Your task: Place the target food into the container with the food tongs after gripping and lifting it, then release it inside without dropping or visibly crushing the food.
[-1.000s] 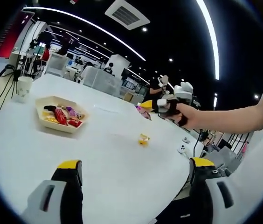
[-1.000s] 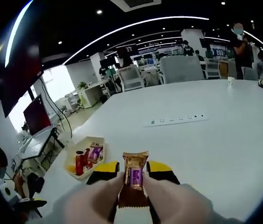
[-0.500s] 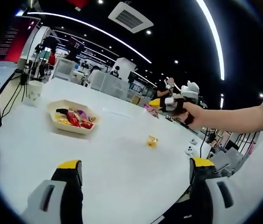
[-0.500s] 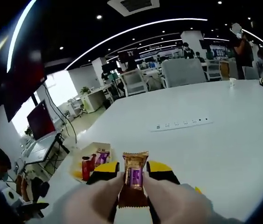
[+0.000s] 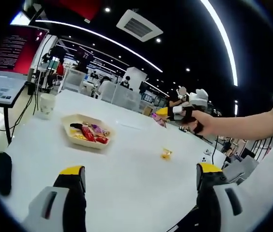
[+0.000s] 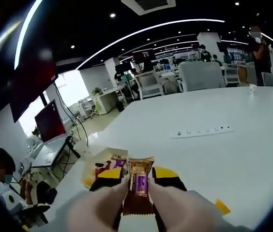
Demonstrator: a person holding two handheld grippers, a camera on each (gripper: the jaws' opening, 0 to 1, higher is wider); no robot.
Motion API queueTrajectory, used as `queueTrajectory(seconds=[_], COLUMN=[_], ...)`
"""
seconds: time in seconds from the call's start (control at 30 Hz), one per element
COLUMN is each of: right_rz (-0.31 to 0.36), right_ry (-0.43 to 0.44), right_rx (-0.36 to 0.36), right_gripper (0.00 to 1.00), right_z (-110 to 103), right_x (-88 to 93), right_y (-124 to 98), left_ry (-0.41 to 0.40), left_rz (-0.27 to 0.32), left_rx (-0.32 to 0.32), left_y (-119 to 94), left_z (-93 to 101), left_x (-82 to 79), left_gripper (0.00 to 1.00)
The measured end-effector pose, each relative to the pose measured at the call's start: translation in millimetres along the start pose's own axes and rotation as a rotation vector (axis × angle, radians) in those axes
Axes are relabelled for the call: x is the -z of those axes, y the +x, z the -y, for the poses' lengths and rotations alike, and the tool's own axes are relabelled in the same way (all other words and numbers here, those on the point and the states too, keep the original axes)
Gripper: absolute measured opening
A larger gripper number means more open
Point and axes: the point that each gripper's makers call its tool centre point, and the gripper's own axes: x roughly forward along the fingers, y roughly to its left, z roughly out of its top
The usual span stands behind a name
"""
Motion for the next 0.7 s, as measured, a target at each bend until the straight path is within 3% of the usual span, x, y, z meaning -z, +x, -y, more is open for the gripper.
queueTrajectory(seconds=[0.13,0.27,0.37,0.47,0.7], right_rz=[-0.007,0.009,0.009,0.007,-0.041], right_ry=[-0.035,-0.037,-0.030,-0.028,0.005], right_rx=[-0.026,-0.045,-0.072,-0.099,-0.148], right_gripper=[0.22,0.22,0.22,0.22,0.22], right_z=[-1,4,4,5,8], right_x=[-19.7,-35.3,-38.1,-39.3,-31.2], right_y=[9,21,29,33,46], left_ry=[-0.024,-0.023,0.004,-0.020,-0.021], left_rz=[0.018,0.029,0.003,-0.016,0.003], left_rx=[-0.047,-0.043,-0.040,-0.070,-0.129], left_y=[5,10,16,20,25], left_z=[-16.7,-8.7,-6.4,-11.9,-11.6], left_x=[-4.0,-12.3,-9.0,-4.5,-17.7], left_gripper=[0.96,0.96,0.96,0.96,0.96])
